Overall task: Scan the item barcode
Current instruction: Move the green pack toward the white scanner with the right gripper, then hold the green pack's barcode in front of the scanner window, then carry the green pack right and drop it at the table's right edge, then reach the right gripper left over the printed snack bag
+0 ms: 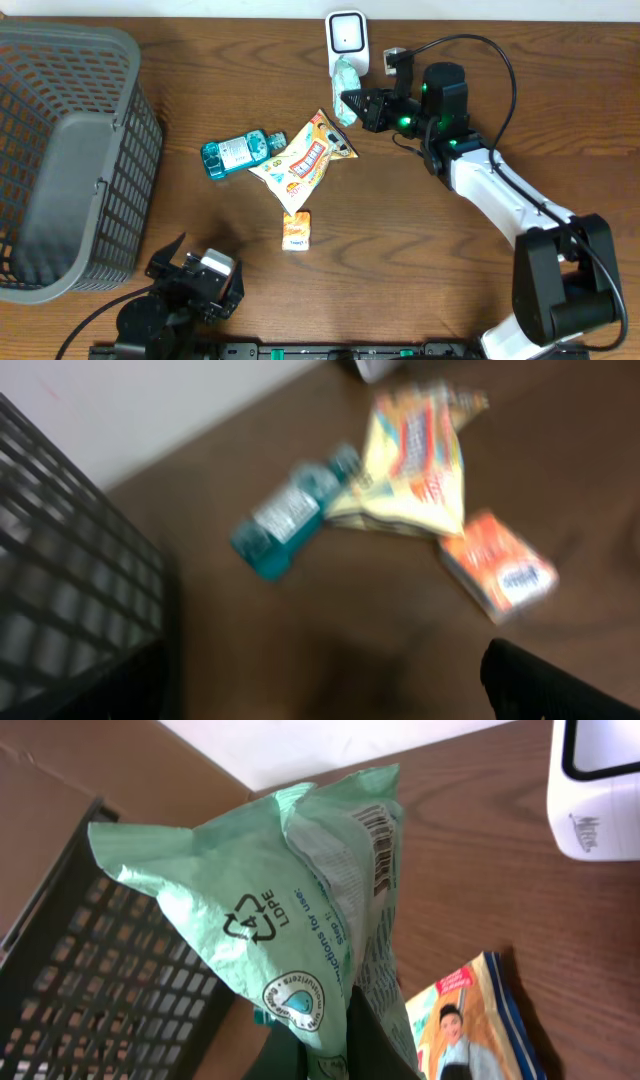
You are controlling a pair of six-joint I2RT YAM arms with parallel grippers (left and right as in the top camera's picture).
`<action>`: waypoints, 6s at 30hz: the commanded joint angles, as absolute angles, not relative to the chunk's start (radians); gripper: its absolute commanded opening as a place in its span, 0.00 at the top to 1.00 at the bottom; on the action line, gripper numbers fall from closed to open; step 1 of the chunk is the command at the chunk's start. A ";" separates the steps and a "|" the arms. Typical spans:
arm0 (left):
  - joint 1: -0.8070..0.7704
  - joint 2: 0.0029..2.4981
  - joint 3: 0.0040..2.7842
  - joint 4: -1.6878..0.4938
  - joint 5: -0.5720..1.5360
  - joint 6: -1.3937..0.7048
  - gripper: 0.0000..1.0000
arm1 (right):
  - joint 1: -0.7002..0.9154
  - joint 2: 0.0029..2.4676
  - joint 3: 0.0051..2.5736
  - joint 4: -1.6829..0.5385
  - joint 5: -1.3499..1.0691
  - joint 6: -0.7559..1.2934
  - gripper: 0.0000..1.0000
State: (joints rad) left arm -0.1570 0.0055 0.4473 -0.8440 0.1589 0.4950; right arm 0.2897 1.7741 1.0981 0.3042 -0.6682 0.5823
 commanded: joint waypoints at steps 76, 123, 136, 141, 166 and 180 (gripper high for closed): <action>-0.153 0.007 0.444 -1.058 0.176 0.500 0.01 | 0.208 1.990 1.675 -0.299 -0.425 0.550 0.99; -0.153 0.007 0.444 -1.058 0.176 0.500 0.01 | -0.642 2.029 1.601 -0.841 0.452 0.567 0.99; -0.153 0.007 0.444 -1.058 0.175 0.500 0.01 | -0.735 2.051 1.699 -0.897 0.139 0.430 0.38; -0.153 0.007 0.444 -1.058 0.176 0.500 0.01 | -0.725 1.977 1.782 -0.978 0.039 0.456 0.32; -0.153 0.007 0.444 -1.058 0.176 0.500 0.01 | -0.061 1.618 1.724 -1.106 -0.391 0.270 0.01; -0.153 0.007 0.444 -1.058 0.175 0.500 0.01 | 0.342 1.790 1.412 -0.702 -0.395 0.583 0.01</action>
State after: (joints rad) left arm -0.1570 0.0067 0.4465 -1.0435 0.1856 0.4908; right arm 0.2737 1.7493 1.4464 -0.7456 -0.3889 0.5335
